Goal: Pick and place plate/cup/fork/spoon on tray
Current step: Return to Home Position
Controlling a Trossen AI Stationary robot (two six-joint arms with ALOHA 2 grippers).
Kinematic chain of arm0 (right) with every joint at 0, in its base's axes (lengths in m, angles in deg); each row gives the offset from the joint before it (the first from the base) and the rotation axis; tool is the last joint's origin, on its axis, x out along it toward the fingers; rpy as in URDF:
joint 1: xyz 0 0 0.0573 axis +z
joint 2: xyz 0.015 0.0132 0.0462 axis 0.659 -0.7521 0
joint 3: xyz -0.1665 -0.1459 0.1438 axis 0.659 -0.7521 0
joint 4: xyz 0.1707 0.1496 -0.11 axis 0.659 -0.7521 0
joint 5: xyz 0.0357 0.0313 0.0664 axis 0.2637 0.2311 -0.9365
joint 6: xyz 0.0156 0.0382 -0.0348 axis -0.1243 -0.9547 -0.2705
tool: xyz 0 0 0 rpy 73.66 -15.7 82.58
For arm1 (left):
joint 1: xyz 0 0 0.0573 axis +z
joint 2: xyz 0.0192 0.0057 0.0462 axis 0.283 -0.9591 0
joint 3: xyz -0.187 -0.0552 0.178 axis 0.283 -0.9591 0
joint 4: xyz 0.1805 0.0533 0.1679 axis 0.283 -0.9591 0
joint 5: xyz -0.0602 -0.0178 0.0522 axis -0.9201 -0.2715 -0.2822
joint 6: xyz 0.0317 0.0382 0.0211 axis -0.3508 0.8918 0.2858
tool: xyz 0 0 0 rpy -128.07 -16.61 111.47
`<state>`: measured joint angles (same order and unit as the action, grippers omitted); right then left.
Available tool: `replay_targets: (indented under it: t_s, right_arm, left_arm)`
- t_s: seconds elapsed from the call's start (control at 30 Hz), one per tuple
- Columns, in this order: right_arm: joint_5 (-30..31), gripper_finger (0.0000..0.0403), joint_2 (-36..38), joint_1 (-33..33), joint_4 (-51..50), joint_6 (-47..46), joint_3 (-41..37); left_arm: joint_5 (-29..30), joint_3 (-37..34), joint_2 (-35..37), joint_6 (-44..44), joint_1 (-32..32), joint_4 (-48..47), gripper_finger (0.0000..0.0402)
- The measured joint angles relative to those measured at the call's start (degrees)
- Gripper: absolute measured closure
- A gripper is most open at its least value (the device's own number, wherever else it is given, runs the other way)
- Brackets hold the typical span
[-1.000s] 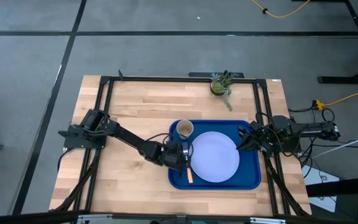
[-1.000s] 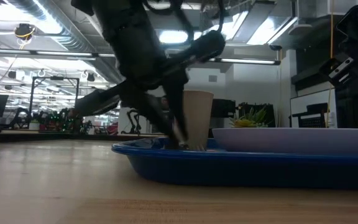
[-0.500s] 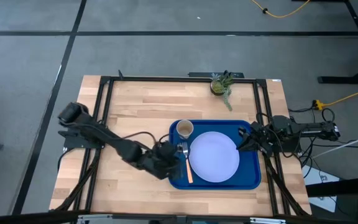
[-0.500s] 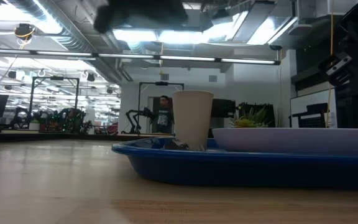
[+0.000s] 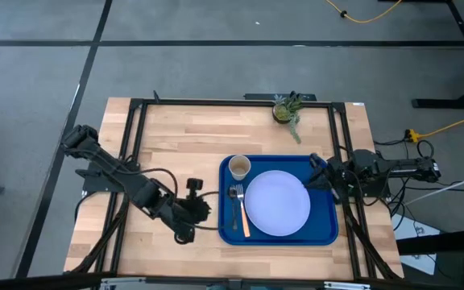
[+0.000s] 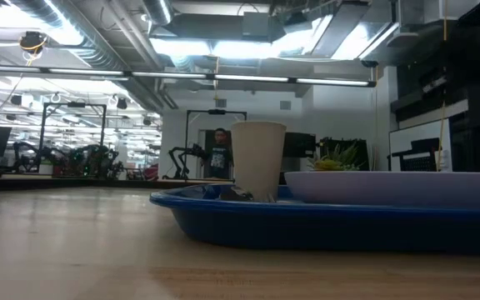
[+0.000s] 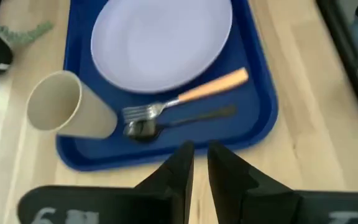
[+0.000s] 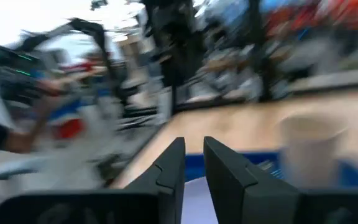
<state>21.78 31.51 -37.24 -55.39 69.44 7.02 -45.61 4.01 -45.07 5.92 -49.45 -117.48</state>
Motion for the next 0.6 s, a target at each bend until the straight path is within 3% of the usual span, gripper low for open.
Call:
replay_targets:
  t_s: [0.13,0.27,0.4,0.5,0.6]
  right_arm:
    - [9.22,0.0338,0.03,-0.02,1.56,10.54,0.0]
    - [12.32,0.0338,0.02,-0.02,1.96,12.17,0.0]
    - [19.34,0.0338,0.02,-0.02,2.04,13.77,0.0]
    - [22.36,0.0338,0.02,-0.02,0.99,15.84,0.0]
    - [22.61,0.0338,0.0,-0.02,-1.34,18.24,0.0]
  left_arm:
    - [0.2,-0.01,2.37,-1.03,0.11,-5.46,0.0362]
    - [-0.63,-0.01,4.68,-0.35,0.37,-7.48,0.0362]
    - [1.64,-3.3,7.42,4.21,0.04,-9.2,0.0362]
    - [4.18,-10.8,11.52,4.63,1.15,-2.75,0.0362]
    - [3.91,-22.84,17.07,7.66,3.08,14.14,0.0362]
